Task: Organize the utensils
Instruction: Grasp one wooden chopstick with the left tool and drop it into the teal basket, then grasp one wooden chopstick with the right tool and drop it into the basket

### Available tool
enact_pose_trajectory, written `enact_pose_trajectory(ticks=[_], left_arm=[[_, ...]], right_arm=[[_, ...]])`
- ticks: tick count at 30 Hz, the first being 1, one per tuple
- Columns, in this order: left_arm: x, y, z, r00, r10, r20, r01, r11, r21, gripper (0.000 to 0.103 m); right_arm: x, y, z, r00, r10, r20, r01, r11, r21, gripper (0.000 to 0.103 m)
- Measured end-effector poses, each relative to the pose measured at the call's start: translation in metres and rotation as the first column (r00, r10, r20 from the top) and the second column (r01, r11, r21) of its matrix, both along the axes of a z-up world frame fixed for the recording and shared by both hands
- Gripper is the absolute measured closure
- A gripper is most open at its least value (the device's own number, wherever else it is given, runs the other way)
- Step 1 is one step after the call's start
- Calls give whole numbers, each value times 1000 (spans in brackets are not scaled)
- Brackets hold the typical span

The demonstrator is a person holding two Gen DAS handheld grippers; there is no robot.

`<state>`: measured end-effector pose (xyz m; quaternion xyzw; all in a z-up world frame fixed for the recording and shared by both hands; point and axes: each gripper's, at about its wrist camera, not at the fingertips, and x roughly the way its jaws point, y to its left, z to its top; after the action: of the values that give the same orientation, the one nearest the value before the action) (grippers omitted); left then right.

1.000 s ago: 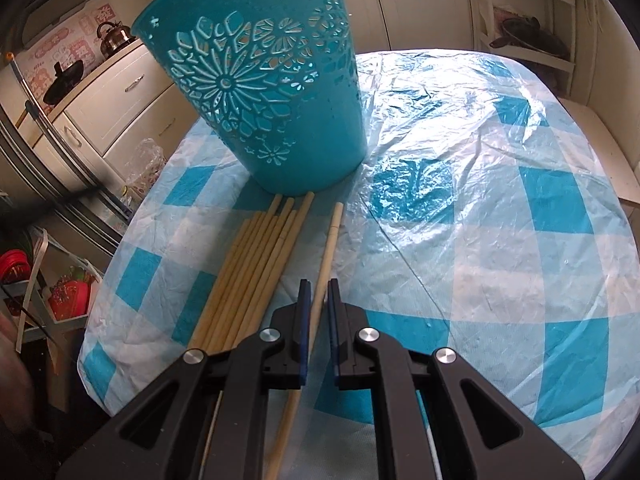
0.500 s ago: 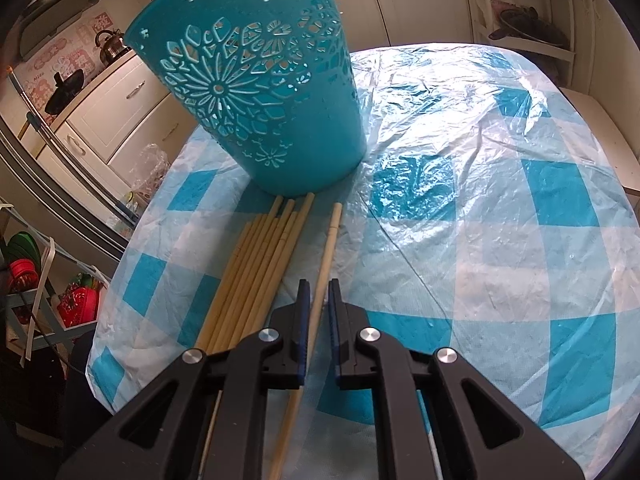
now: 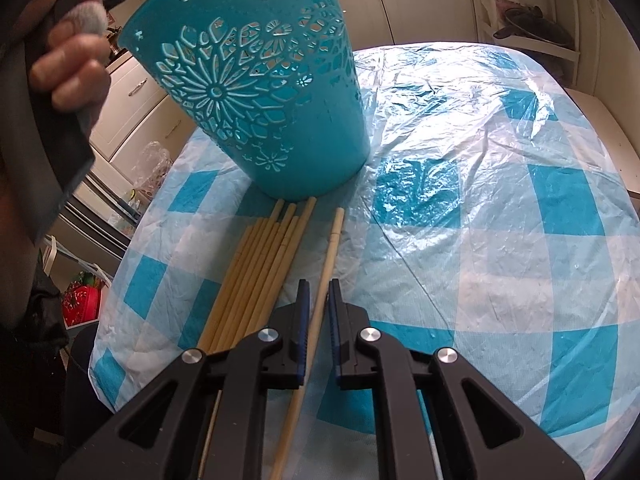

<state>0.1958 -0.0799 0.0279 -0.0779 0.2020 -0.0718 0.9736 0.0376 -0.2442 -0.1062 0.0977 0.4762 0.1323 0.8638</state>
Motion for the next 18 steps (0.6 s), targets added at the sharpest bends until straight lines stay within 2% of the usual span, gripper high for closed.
enact_pose_trajectory(ticks=[6, 8, 10, 12, 16, 18], left_arm=[[-3, 0, -8, 997, -19, -69, 22, 998, 50, 98], [-5, 1, -9, 995, -26, -101, 32, 997, 64, 92], [-11, 6, -9, 992, -15, -122, 23, 997, 71, 68], [-22, 15, -6, 993, 9, -118, -1, 998, 68, 56], [-46, 42, 5, 991, 36, -126, -33, 999, 26, 45], [-64, 59, 9, 990, 44, -135, -46, 999, -10, 43]], right_arm=[[-2, 3, 1, 1000, -3, 8, 3, 999, -36, 93], [-3, 5, 1, 1000, 2, 11, -1, 998, -60, 90], [-4, 9, 3, 1000, 11, 17, -10, 997, -83, 84], [-6, 15, 3, 999, 26, 30, -22, 991, -135, 84], [-10, 27, 3, 996, 55, 67, -36, 965, -260, 93], [-9, 23, 4, 997, 49, 60, -33, 968, -249, 96]])
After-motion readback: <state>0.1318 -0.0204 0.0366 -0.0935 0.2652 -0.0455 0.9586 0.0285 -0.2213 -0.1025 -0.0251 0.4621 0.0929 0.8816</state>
